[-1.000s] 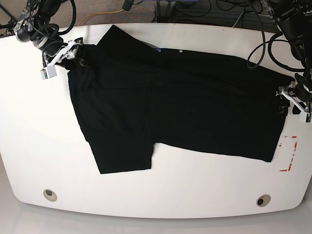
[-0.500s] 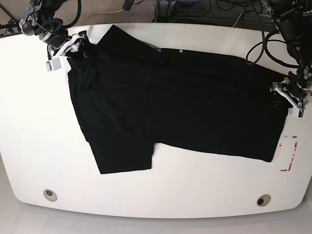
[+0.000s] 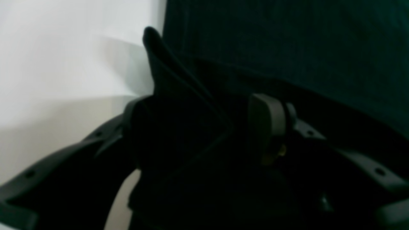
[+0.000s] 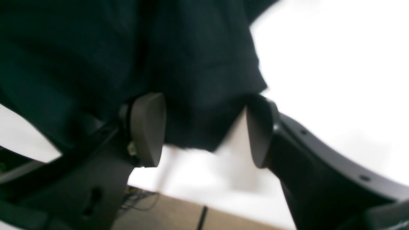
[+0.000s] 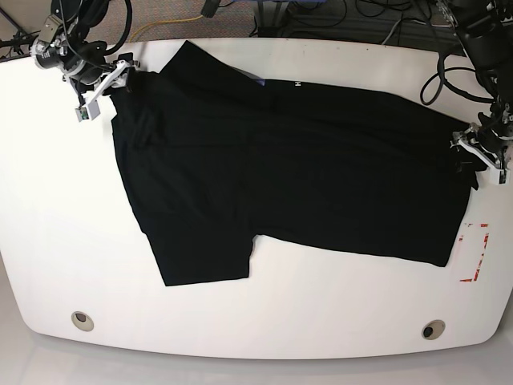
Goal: Fold the T-shirt properly
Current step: 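Lift the held edge with both grippers and pull it away from the hem, then carry the held edge with both grippers over the shirt toward the hem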
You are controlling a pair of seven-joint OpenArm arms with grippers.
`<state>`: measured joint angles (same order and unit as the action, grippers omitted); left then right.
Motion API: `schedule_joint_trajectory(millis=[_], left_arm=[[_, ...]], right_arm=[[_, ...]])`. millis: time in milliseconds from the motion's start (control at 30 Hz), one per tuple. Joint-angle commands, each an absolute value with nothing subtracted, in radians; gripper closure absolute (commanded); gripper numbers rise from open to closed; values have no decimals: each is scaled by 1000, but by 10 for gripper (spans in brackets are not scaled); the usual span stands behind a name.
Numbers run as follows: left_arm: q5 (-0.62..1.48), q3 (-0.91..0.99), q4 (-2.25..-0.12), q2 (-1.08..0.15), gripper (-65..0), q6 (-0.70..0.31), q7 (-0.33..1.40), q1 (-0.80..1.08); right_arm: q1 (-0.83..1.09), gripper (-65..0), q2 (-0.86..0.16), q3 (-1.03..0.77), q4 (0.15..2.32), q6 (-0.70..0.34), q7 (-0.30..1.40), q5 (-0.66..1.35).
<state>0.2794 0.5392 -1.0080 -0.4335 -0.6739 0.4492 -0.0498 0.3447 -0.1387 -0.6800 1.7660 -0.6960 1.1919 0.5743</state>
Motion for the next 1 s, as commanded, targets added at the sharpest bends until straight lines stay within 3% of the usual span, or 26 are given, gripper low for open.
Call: schedule_joint_trajectory(millis=[0, 100, 167, 267, 400, 633, 867, 967], left_arm=[[277, 509, -1000, -463, -399, -676, 466, -58], [277, 492, -998, -469, -374, -674, 466, -56], [262, 490, -998, -467, -296, -674, 469, -48], [209, 492, -1006, -464, -187, -680, 467, -28], [193, 498, -1010, -463, -132, -684, 469, 1], [193, 559, -1236, -417, -133, -684, 541, 173], [191, 630, -1478, -343, -237, -684, 690, 340], [191, 656, -1531, -309, -249, -684, 691, 383]], right_arm=[[335, -374, -137, -680, 1756, -698, 1168, 584], [323, -276, -136, -679, 1718, -698, 1165, 565], [312, -155, -134, -679, 1695, -698, 1155, 544], [309, -44, -136, -679, 1689, -698, 1147, 529], [312, -43, -147, -679, 1690, -698, 1155, 532], [352, -43, -228, -682, 1735, -698, 1170, 529], [398, -43, -288, -684, 1770, -698, 1188, 529], [406, -48, -298, -684, 1768, -698, 1188, 532]])
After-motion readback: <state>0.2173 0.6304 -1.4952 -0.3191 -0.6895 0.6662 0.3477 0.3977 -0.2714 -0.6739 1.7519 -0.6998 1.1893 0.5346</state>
